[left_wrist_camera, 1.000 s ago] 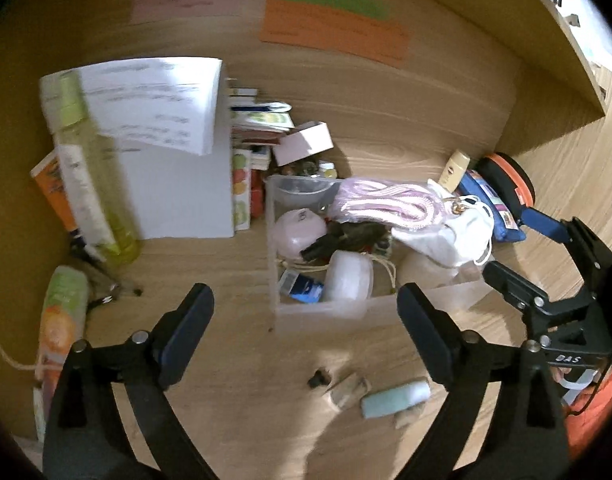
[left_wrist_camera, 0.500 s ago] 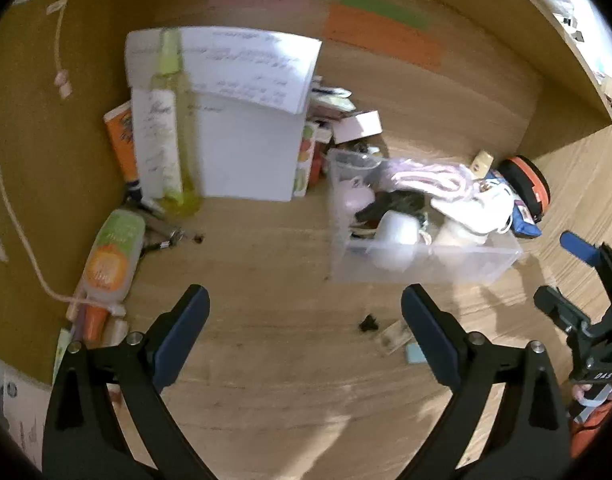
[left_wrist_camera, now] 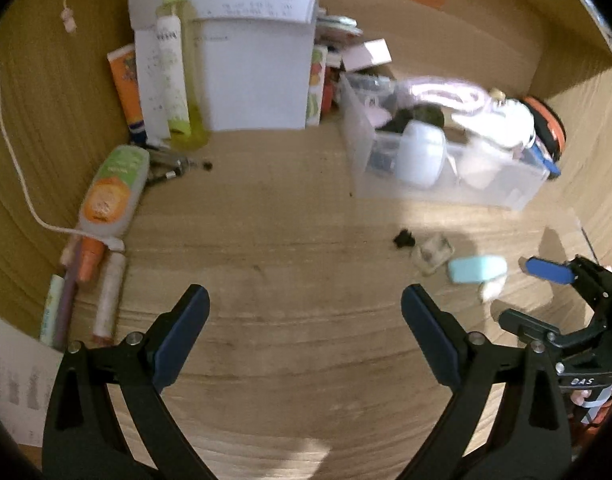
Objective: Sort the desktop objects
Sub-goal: 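Move both grippers back toward the shell and teal tube on the desk, then grasp small black clip with left gripper while right grasps white spiral shell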
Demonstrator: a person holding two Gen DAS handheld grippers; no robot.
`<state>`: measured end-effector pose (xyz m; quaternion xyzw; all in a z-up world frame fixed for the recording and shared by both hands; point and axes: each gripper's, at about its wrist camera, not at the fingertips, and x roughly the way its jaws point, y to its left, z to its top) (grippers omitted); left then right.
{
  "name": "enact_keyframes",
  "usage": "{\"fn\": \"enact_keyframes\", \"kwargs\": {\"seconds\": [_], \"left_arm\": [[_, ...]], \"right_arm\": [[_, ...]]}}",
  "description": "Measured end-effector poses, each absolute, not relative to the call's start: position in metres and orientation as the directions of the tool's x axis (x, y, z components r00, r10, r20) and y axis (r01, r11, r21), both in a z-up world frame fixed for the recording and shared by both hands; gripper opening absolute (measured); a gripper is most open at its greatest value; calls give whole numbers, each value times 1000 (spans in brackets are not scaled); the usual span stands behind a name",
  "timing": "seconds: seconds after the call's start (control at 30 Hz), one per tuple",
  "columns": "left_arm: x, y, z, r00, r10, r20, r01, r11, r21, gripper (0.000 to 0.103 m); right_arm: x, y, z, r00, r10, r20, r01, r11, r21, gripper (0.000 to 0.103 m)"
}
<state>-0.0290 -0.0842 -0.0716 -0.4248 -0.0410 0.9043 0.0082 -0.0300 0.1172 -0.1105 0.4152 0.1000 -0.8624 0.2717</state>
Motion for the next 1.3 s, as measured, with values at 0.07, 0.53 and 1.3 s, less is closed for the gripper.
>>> {"fn": "enact_keyframes", "kwargs": {"seconds": [0.07, 0.53, 1.3], "left_arm": [[-32, -81, -78, -629, 48, -776, 19, -997, -78, 98], [-59, -47, -78, -612, 126, -781, -93, -992, -87, 97], [-111, -17, -91, -557, 143, -818, -62, -989, -131, 30]], "right_arm": [[-30, 118, -117, -488, -394, -779, 549, -832, 77, 65], [-29, 102, -114, -527, -391, -755, 598, -802, -2, 38], [-56, 171, -94, -513, -494, -702, 541, -821, 182, 38]]}}
